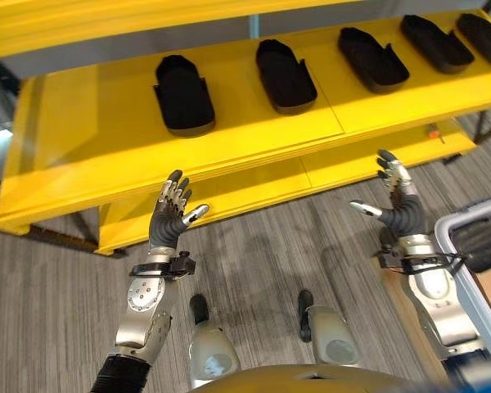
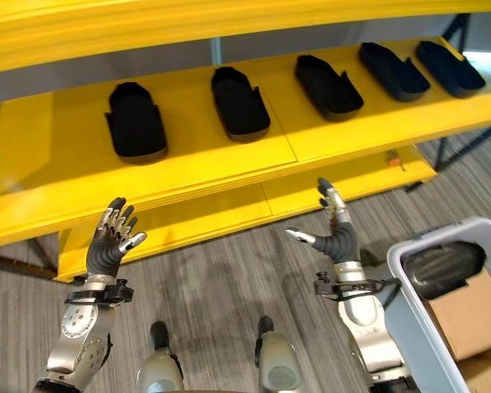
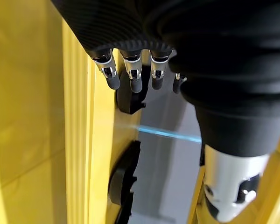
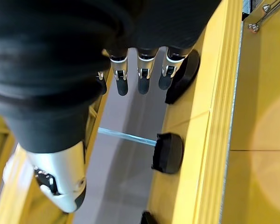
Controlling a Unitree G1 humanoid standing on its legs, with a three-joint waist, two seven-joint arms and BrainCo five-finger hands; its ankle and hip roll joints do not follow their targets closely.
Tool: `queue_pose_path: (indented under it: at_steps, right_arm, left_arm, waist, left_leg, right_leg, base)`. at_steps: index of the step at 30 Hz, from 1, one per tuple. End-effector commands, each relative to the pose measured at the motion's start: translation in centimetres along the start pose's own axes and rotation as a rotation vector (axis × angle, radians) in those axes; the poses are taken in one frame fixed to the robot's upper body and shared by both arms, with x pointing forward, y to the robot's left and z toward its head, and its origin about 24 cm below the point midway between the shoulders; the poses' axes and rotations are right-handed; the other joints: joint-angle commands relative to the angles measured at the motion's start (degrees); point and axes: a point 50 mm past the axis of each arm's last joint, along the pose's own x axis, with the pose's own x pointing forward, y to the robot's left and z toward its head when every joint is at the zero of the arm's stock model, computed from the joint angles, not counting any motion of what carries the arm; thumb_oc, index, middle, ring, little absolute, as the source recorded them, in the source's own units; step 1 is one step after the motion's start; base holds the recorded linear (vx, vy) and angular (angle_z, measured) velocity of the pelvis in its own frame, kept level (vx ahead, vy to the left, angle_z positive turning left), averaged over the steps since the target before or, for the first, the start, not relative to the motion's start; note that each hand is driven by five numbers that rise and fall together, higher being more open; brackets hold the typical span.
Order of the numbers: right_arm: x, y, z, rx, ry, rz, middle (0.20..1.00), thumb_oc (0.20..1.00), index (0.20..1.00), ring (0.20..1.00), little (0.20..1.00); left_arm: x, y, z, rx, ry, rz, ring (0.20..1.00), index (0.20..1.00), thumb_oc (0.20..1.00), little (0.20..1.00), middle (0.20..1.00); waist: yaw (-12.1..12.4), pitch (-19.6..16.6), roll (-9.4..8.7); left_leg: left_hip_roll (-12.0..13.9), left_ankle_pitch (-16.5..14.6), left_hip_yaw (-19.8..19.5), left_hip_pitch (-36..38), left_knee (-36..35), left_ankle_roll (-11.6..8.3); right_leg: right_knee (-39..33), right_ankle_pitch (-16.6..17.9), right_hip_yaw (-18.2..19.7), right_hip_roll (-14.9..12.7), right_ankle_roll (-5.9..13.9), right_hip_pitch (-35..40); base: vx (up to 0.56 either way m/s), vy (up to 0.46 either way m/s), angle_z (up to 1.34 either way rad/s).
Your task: Move parts from the plastic box to the shelf.
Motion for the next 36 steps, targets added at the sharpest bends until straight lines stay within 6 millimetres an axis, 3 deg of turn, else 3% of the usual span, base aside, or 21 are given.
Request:
queue_pose_path:
  at_steps: [1, 3, 5, 8, 10, 16, 18, 21, 23, 24, 25, 26, 27, 29, 31, 32, 35, 36]
  right_arm:
    - [0.6, -0.1, 1.6, -0.035, -0.117, -0.013, 1.000, 1.000, 1.000, 1.000, 1.000]
    - [0.6, 0.0, 1.3, -0.032, -0.105, -0.005, 1.000, 1.000, 1.000, 1.000, 1.000]
    - [0.9, 0.7, 0.8, -0.018, -0.084, 0.025, 1.000, 1.000, 1.000, 1.000, 1.000]
    - [1.6, 1.7, 0.8, 0.019, -0.090, 0.060, 1.000, 1.000, 1.000, 1.000, 1.000]
    - [1.6, 2.2, 0.6, 0.034, -0.079, 0.078, 1.000, 1.000, 1.000, 1.000, 1.000]
    - [1.3, 3.1, 0.2, 0.121, -0.043, 0.091, 1.000, 1.000, 1.000, 1.000, 1.000]
    - [1.2, 3.5, -0.2, 0.159, -0.017, 0.103, 1.000, 1.000, 1.000, 1.000, 1.000]
    - [1.8, 4.2, 0.5, 0.170, -0.045, 0.132, 1.000, 1.000, 1.000, 1.000, 1.000]
    - [2.1, 4.8, 0.8, 0.184, -0.057, 0.144, 1.000, 1.000, 1.000, 1.000, 1.000]
    - [2.1, 4.9, 0.9, 0.182, -0.062, 0.147, 1.000, 1.000, 1.000, 1.000, 1.000]
    - [2.1, 5.2, 1.0, 0.187, -0.067, 0.150, 1.000, 1.000, 1.000, 1.000, 1.000]
    - [2.1, 5.4, 1.0, 0.188, -0.063, 0.149, 1.000, 1.000, 1.000, 1.000, 1.000]
    - [2.4, 5.9, 1.0, 0.177, -0.061, 0.173, 1.000, 1.000, 1.000, 1.000, 1.000]
    - [2.7, 6.1, 1.0, 0.151, -0.063, 0.189, 1.000, 1.000, 1.000, 1.000, 1.000]
    - [2.8, 6.2, 0.9, 0.139, -0.053, 0.182, 1.000, 1.000, 1.000, 1.000, 1.000]
    - [2.8, 6.0, 0.8, 0.141, -0.047, 0.177, 1.000, 1.000, 1.000, 1.000, 1.000]
    - [2.6, 5.0, -0.1, 0.137, -0.006, 0.129, 1.000, 1.000, 1.000, 1.000, 1.000]
    - [2.6, 5.0, -0.1, 0.137, -0.006, 0.128, 1.000, 1.000, 1.000, 1.000, 1.000]
  left_arm:
    - [0.5, 0.8, 1.9, 0.044, -0.095, -0.008, 1.000, 1.000, 1.000, 1.000, 1.000]
    - [0.3, 0.7, 1.6, 0.040, -0.088, 0.002, 1.000, 1.000, 1.000, 1.000, 1.000]
    - [0.1, 0.5, 1.3, 0.040, -0.080, 0.009, 1.000, 1.000, 1.000, 1.000, 1.000]
    - [0.0, 0.5, 1.4, 0.031, -0.088, 0.017, 1.000, 1.000, 1.000, 1.000, 1.000]
    - [-0.3, 0.5, 1.0, 0.011, -0.073, 0.025, 1.000, 1.000, 1.000, 1.000, 1.000]
    - [-0.7, 0.9, 0.5, -0.013, -0.049, 0.056, 1.000, 1.000, 1.000, 1.000, 1.000]
    - [-0.6, 0.9, 0.4, -0.009, -0.044, 0.050, 1.000, 1.000, 1.000, 1.000, 1.000]
    - [-0.1, 0.8, 0.6, 0.018, -0.049, 0.039, 1.000, 1.000, 1.000, 1.000, 1.000]
    - [0.2, 0.9, 0.8, 0.034, -0.056, 0.044, 1.000, 1.000, 1.000, 1.000, 1.000]
    - [0.2, 1.0, 0.9, 0.040, -0.058, 0.048, 1.000, 1.000, 1.000, 1.000, 1.000]
    - [0.1, 1.1, 0.9, 0.044, -0.059, 0.059, 1.000, 1.000, 1.000, 1.000, 1.000]
    - [-0.1, 1.4, 1.0, 0.036, -0.059, 0.078, 1.000, 1.000, 1.000, 1.000, 1.000]
    - [-0.5, 1.6, 0.6, 0.017, -0.042, 0.095, 1.000, 1.000, 1.000, 1.000, 1.000]
    - [-0.7, 1.8, 0.7, 0.013, -0.042, 0.109, 1.000, 1.000, 1.000, 1.000, 1.000]
    - [-0.9, 1.9, 0.5, 0.015, -0.031, 0.113, 1.000, 1.000, 1.000, 1.000, 1.000]
    - [-0.9, 2.0, 0.4, 0.020, -0.028, 0.114, 1.000, 1.000, 1.000, 1.000, 1.000]
    - [-0.2, 1.5, 0.1, 0.026, -0.025, 0.101, 1.000, 1.000, 1.000, 1.000, 1.000]
    - [-0.2, 1.5, 0.1, 0.026, -0.025, 0.101, 1.000, 1.000, 1.000, 1.000, 1.000]
  waist:
    - [0.32, -0.18, -2.34]
    - [1.42, -0.91, -2.20]
    - [3.29, -1.29, -2.12]
    - [4.54, -1.92, -1.89]
    - [4.12, -3.48, -1.96]
    - [3.24, -5.77, -3.19]
    - [3.19, -5.58, -3.38]
    - [2.42, -3.73, -3.46]
    - [3.15, -2.67, -3.07]
    - [3.55, -2.34, -2.79]
    - [4.34, -1.93, -2.35]
    - [5.13, -1.94, -1.78]
    - [4.86, -1.93, -1.11]
    - [5.12, -1.34, -0.44]
    - [4.73, -1.36, -0.50]
    - [4.40, -1.38, -1.23]
    - [3.90, -2.63, -3.52]
    - [3.86, -2.69, -3.49]
  left_leg:
    - [-6.12, 2.76, -4.64, -2.32, 2.97, -6.74]
    - [-12.40, 0.49, -9.12, -2.77, 1.79, -5.04]
    - [-21.84, -2.10, -17.54, -3.27, 2.75, -3.12]
    - [-26.52, -2.53, -24.69, -2.79, 2.91, -1.69]
    - [-25.56, -3.38, -23.67, -0.51, 0.88, -0.39]
    - [-24.80, -5.15, -19.87, 1.94, -0.30, 0.89]
    - [-24.56, -5.83, -18.61, 2.55, 0.00, 1.34]
    - [-24.06, -7.61, -15.85, 3.10, 1.65, 2.84]
    - [-22.89, -8.75, -13.70, 3.16, 2.84, 3.20]
    - [-22.19, -9.03, -12.84, 3.65, 2.87, 3.19]
    - [-21.30, -9.62, -11.40, 4.70, 2.59, 2.98]
    - [-20.31, -9.62, -9.72, 5.85, 1.39, 2.57]
    - [-19.48, -8.69, -7.89, 7.81, -1.67, 2.50]
    - [-18.59, -8.62, -5.79, 9.09, -3.14, 2.09]
    - [-18.42, -9.38, -5.31, 11.68, -5.44, 1.18]
    - [-18.68, -8.60, -4.63, 11.92, -6.11, 1.01]
    - [-17.92, -9.97, -4.64, 13.07, -6.19, -0.95]
    - [-17.88, -10.04, -4.73, 12.92, -6.04, -1.00]
  right_leg:
    - [-15.77, 6.32, 0.62, 2.02, 0.53, 9.65]
    - [-17.55, 7.40, 1.23, 2.63, 0.83, 10.41]
    - [-18.88, 8.60, 4.12, 4.14, 0.85, 10.69]
    - [-20.45, 10.46, 7.50, 6.48, 0.99, 9.64]
    - [-22.69, 11.29, 8.98, 7.06, 1.48, 10.07]
    - [-25.19, 12.94, 11.47, 6.49, 1.84, 11.50]
    - [-23.91, 12.78, 12.81, 6.60, 1.82, 11.22]
    - [-16.22, 11.62, 15.21, 7.34, 2.36, 7.20]
    - [-11.04, 10.01, 12.35, 6.24, 3.40, 5.15]
    - [-9.06, 10.13, 9.32, 4.57, 4.15, 4.34]
    - [-8.39, 10.16, 3.98, 1.04, 4.66, 4.34]
    - [-9.12, 11.13, -1.66, -3.00, 4.63, 4.79]
    - [-10.80, 15.16, -3.54, -6.13, 5.22, 2.51]
    - [-12.56, 18.79, -5.73, -10.21, 6.85, -0.34]
    - [-17.32, 21.63, -6.02, -11.78, 9.34, -0.22]
    - [-19.36, 23.55, -6.16, -12.31, 9.20, -0.05]
    - [-23.50, 23.76, -6.42, -10.78, 9.40, 2.95]
    - [-23.62, 23.80, -6.53, -10.75, 9.38, 2.98]
  base:
    - [0.00, 0.000, 0.00]
    - [0.09, 0.014, -0.46]
    - [0.09, 0.005, -1.03]
    - [0.02, -0.014, -1.50]
    - [0.04, 0.086, -0.91]
    - [0.05, 0.097, -0.39]
    - [0.00, 0.098, -0.47]
    - [-0.03, 0.145, -0.69]
    - [-0.04, 0.077, -0.73]
    - [0.00, 0.047, -1.17]
    - [0.00, 0.022, -1.51]
    - [0.00, 0.017, -1.62]
    - [-0.01, -0.005, -1.44]
    - [0.05, -0.034, -1.25]
    - [0.16, -0.113, -1.05]
    - [0.16, -0.158, -0.72]
    - [0.18, -0.216, -0.05]
    - [0.22, -0.271, 0.64]
